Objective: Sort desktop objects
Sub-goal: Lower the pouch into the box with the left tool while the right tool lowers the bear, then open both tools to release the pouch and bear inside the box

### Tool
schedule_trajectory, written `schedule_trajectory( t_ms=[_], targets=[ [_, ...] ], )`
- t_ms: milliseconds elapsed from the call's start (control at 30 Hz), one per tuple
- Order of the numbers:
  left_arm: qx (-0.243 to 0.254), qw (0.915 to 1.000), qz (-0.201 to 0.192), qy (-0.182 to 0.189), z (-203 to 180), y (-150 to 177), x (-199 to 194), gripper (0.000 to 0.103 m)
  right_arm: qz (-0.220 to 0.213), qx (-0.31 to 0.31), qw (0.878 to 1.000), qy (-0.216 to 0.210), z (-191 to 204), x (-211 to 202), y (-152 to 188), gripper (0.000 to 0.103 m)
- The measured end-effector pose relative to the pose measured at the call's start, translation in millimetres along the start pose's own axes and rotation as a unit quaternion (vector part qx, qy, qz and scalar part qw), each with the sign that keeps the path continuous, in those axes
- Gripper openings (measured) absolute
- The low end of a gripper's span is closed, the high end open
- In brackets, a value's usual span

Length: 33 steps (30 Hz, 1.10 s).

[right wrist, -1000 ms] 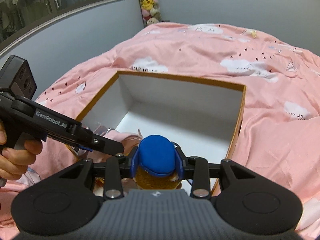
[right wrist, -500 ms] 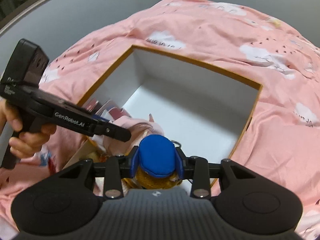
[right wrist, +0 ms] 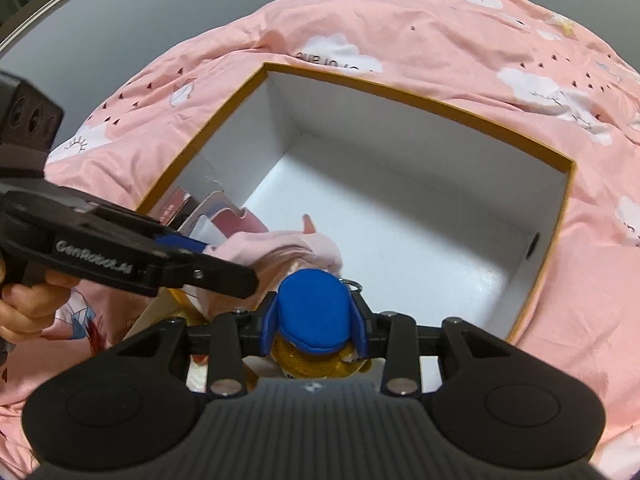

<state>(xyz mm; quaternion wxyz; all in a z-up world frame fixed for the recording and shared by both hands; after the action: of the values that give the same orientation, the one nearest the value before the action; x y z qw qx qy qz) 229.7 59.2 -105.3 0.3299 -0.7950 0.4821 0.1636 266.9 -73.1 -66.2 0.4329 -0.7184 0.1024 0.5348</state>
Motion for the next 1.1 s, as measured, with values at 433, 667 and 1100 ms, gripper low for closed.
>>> schedule_trajectory(
  t_ms=[433, 667, 1100],
  targets=[
    [-0.014, 0.9997, -0.022, 0.001, 1.1, -3.3, -1.2, 0.050, -0.016, -0.016, 1.000, 0.011, 6.8, -2.6, 2.6, 0.046],
    [0.008, 0.9990, -0.045, -0.004, -6.2, -3.7, -12.1, 0.055, -0.052, 0.005, 0.999, 0.014, 0.8, -21.6, -0.8, 0.053],
    [0.132, 0.9866, -0.092, -0.023, -61.1, 25.3, -52.9, 0.058, -0.157, 0.046, 0.986, 0.045, -1.4, -77.1, 29.2, 0.057]
  ],
)
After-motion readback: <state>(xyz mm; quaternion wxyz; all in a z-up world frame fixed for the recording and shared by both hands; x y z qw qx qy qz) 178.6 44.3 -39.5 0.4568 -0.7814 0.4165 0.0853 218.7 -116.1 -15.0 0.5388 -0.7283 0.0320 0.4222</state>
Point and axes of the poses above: each gripper's, at about its wrist camera, not at the fingertips, and x roughly the way its jaws point, z to its left, y to its underside, the point moved 6 cm from there along x, roughly the way its jaws point, and after that the axes turned 14 degrees about y, right-handed, at the moved point
